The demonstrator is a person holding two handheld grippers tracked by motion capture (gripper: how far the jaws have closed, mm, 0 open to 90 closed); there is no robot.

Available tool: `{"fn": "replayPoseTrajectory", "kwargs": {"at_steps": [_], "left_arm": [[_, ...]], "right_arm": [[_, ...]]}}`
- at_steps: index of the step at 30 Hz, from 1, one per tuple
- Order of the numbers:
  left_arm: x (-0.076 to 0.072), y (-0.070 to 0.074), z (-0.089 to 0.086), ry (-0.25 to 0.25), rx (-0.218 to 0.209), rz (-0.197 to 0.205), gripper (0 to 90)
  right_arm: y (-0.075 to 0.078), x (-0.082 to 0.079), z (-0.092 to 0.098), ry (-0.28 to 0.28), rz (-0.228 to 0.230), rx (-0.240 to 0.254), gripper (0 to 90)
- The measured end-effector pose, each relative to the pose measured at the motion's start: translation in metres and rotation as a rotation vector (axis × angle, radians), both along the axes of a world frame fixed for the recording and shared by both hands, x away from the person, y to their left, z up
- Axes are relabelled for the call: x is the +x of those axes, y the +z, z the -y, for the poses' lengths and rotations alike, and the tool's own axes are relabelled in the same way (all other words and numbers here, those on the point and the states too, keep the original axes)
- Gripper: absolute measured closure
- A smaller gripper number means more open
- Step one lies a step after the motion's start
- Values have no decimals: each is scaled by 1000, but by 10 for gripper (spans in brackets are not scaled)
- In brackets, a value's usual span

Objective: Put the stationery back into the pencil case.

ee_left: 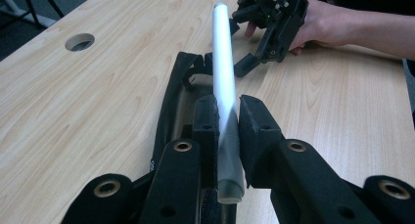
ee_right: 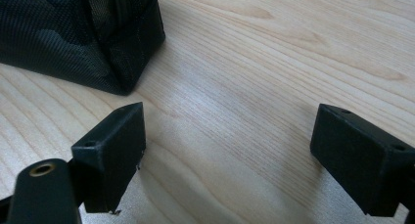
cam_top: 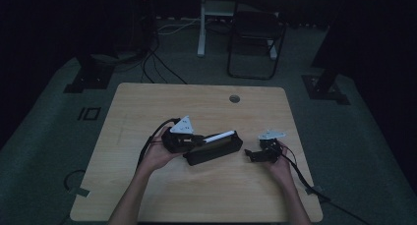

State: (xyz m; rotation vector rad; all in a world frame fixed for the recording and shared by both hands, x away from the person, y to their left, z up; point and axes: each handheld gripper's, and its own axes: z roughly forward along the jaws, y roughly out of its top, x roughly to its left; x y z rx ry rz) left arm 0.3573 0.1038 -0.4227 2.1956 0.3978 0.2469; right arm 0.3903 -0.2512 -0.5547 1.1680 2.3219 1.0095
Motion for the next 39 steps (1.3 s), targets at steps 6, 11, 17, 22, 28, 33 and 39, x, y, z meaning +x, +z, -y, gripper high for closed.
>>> {"fn": "replayPoseTrajectory", "kwargs": {"at_steps": [6,11,17,22,28,33,39], "left_arm": [[3,-2,0,8,1,-5,789],[6,-5,1,10,8,-14,789],[11,-10,0,18,7,-30,789],[14,-14,-2,27,5,-42,789],[16,-16,-3,34,4,-46,789],[17,-17,-3,41,10,-48,789],[20,-19,-3,44,12,-51,789]], "right_arm": [[0,0,0,0,0,0,133],[0,0,0,0,0,0,133],[0,0,0,0,0,0,133],[0,0,0,0,0,0,132],[0,0,0,0,0,0,133],[0,0,0,0,0,0,133],[0,0,0,0,0,1,132]]}}
